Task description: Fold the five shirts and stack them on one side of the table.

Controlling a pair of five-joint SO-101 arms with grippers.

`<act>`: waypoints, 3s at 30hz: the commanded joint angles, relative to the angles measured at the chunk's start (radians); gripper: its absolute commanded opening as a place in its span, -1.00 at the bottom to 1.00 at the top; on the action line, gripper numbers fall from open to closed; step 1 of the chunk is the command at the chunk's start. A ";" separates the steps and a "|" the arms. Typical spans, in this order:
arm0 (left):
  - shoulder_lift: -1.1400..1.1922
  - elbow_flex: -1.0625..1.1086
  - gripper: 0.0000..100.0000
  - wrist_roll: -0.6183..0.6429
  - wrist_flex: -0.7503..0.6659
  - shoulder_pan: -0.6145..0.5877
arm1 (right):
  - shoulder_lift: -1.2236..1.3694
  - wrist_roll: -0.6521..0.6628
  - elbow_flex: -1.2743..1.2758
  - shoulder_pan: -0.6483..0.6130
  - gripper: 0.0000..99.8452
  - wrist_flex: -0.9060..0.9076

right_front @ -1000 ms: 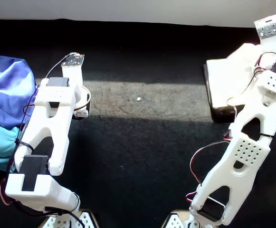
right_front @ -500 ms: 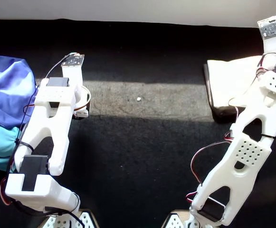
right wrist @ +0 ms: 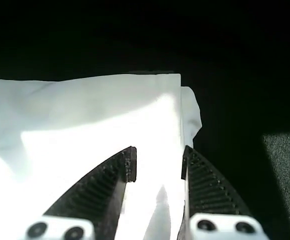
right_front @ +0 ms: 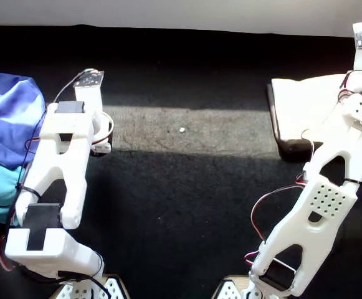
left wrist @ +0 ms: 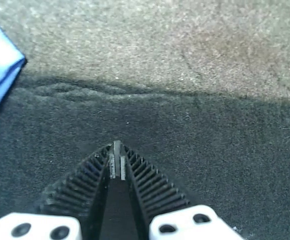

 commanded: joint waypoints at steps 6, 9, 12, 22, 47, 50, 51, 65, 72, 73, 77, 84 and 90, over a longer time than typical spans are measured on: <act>-0.265 -0.193 -0.98 -0.094 0.190 -0.234 | -0.143 -0.221 -0.232 -0.024 -0.70 0.254; -0.314 -0.185 -0.97 -0.166 0.193 -0.338 | -0.170 -0.219 -0.254 -0.042 -0.70 0.351; -0.321 -0.170 -0.97 -0.218 0.193 -0.443 | -0.203 -0.218 -0.254 -0.071 -0.70 0.452; -0.185 -0.180 -0.56 -0.384 0.158 -0.670 | -0.381 -0.218 -0.219 -0.108 -0.69 0.555; -0.067 -0.197 -0.54 -0.457 -0.081 -0.851 | -1.474 -0.218 1.090 -0.252 -0.69 0.545; -0.091 -0.197 -0.54 -0.457 -0.028 -0.860 | -1.477 -0.218 1.129 -0.251 -0.69 0.519; -0.094 -0.197 -0.54 -0.457 -0.011 -0.860 | -1.480 -0.219 1.139 -0.251 -0.69 0.509; 0.027 -0.191 -0.97 -0.459 -0.002 -0.823 | -1.483 -0.222 1.153 -0.246 -0.69 0.504; -0.068 -0.188 -0.98 -0.453 0.006 -0.717 | -1.483 -0.222 1.153 -0.249 -0.69 0.504; -0.099 -0.183 -0.98 -0.450 0.008 -0.690 | -1.483 -0.222 1.155 -0.249 -0.69 0.504; -0.231 -0.189 -0.98 -0.348 0.063 -0.553 | -1.483 -0.222 1.155 -0.245 -0.69 0.506; -0.476 -0.182 -0.98 -0.207 0.219 -0.147 | -1.483 -0.222 1.156 -0.245 -0.69 0.507; -0.530 -0.182 -0.98 -0.068 0.241 0.234 | -1.478 -0.222 1.156 -0.245 -0.69 0.545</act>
